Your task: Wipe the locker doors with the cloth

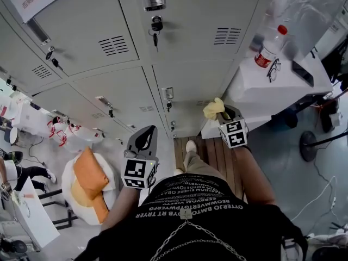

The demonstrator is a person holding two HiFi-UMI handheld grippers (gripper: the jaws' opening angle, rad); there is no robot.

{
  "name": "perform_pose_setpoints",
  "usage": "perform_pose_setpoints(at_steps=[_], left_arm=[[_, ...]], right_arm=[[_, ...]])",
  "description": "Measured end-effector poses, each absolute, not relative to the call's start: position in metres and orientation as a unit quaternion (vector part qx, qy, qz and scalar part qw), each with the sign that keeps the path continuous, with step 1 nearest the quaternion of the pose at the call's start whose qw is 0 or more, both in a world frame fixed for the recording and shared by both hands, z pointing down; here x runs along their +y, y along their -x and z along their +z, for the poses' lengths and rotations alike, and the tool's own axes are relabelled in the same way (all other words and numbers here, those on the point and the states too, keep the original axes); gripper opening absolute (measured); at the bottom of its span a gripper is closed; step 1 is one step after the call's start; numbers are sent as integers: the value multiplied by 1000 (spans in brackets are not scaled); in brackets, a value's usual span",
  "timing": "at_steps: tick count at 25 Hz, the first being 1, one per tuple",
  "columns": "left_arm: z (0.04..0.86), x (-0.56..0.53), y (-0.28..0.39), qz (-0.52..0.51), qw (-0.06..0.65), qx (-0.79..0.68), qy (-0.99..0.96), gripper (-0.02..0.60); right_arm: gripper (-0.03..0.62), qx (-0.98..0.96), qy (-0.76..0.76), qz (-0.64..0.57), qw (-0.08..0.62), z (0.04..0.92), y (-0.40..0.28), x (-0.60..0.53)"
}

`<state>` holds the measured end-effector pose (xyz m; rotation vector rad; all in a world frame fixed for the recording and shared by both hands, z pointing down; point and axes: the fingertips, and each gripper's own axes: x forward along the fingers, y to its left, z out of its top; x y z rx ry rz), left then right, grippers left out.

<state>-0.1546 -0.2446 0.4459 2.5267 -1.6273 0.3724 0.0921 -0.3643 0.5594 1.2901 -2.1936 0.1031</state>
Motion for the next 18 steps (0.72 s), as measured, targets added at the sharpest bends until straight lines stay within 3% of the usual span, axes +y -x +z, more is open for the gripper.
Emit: perform_pose_setpoints(at_steps=[10,18], left_arm=[[378,-219,155,97,-16,-540,-836,6],[378,-204,125,87,-10,-529,-844,6]], right_arm=[[66,-870,-473,-63,123,382,-74,-261],[66,-874,-470,-53,115,372,-93,-237]])
